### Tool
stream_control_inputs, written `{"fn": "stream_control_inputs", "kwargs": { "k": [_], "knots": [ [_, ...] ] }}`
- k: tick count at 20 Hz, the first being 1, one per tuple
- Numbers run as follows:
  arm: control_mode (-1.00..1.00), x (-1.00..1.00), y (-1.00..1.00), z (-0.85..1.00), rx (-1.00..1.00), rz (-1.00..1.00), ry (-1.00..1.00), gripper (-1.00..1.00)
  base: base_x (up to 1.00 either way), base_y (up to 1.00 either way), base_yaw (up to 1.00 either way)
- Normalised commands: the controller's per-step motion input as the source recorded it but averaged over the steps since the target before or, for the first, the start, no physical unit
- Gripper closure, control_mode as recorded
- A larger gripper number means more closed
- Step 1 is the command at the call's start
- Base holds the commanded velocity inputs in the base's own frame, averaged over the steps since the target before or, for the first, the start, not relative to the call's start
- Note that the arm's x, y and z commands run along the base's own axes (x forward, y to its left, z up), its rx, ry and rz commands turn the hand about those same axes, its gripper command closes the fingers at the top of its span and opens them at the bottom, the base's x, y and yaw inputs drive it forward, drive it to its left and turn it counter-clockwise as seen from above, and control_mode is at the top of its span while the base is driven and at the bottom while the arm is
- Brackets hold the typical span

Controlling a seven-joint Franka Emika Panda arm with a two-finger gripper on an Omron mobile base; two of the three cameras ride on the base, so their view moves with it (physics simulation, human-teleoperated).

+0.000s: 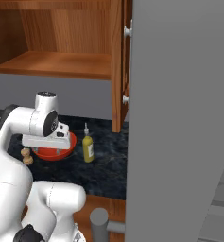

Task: Retrieve the bottle and the shaker from the cabinet and place them next to the mixing bowl on the counter. Then add garlic from the fridge to the mixing bowl.

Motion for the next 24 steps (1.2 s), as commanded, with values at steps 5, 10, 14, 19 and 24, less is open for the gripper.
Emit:
{"fn": "stream_control_inputs", "kwargs": {
  "k": [5,10,14,19,24],
  "knots": [
    [-1.00,0.00,-0.10,0.00,-0.01,-0.23,0.09,-1.00,0.00,0.00,0.00],
    [-1.00,0.00,-0.35,-0.02,-0.16,-0.18,-0.06,-1.00,0.00,0.00,0.00],
    [-1.00,0.00,-0.33,0.00,-0.14,-0.10,-0.09,-1.00,0.00,0.00,0.00],
    [-1.00,0.00,-0.21,-0.01,-0.01,-0.03,0.01,-1.00,0.00,0.00,0.00],
    [-1.00,0.00,0.00,0.00,0.00,0.00,0.00,-1.00,0.00,0.00,0.00]
  ]
}}
